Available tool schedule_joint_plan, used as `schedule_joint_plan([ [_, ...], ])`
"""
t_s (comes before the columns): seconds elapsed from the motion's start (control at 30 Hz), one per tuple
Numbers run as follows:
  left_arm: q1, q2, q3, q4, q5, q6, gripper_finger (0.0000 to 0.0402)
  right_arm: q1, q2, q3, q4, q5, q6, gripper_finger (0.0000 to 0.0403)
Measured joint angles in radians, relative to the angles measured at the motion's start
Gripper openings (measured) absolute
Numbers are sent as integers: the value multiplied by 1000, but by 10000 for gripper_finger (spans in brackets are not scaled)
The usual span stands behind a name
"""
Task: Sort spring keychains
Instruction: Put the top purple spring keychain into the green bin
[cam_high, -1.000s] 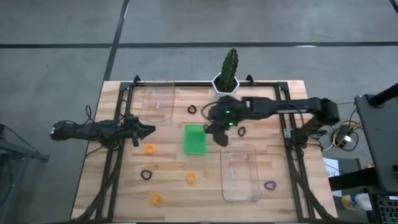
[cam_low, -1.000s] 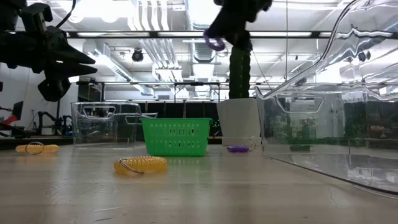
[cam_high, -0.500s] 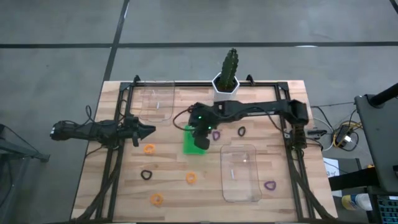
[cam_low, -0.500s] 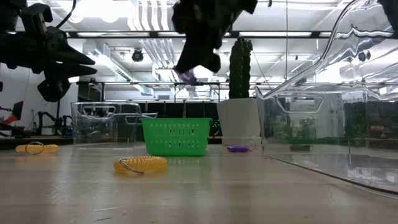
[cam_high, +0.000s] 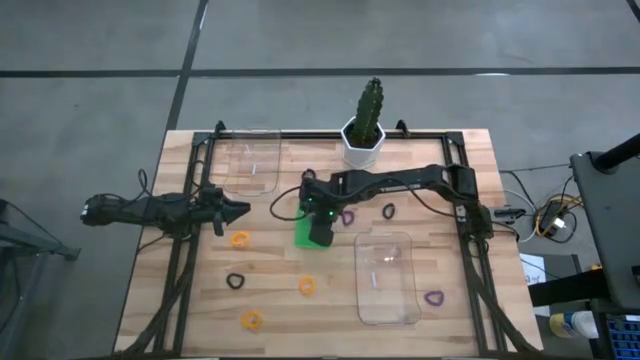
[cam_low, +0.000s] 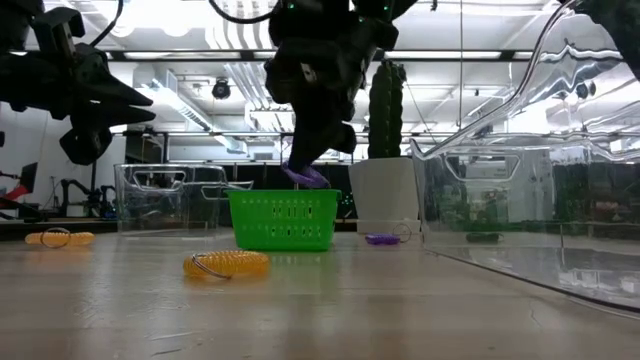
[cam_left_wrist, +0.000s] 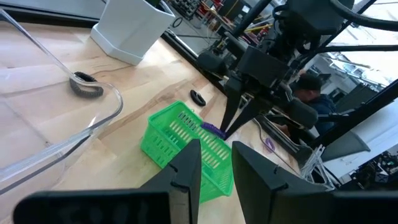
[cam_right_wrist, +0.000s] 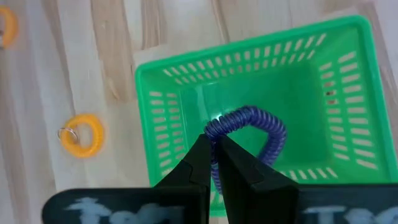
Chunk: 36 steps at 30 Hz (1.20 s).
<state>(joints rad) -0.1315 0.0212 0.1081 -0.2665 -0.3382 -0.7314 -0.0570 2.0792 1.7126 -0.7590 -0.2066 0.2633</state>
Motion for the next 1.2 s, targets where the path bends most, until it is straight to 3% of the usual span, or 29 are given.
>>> schedule_joint_plan([
  [0.27,0,1,0,-6,0,1,83,0,0,-5,10,-1,-5,15],
  [0.6,0,1,0,-5,0,0,83,0,0,-15,8,-2,-36,77],
  [0.87,0,1,0,-4,0,-5,83,-8,-48,-16,-66,6,-106,92],
  [1.07,0,3,0,-3,0,-10,83,-31,-129,-23,-270,212,-160,85],
  [1.2,0,5,0,-3,0,-10,83,-53,-153,-40,-289,197,-159,80],
])
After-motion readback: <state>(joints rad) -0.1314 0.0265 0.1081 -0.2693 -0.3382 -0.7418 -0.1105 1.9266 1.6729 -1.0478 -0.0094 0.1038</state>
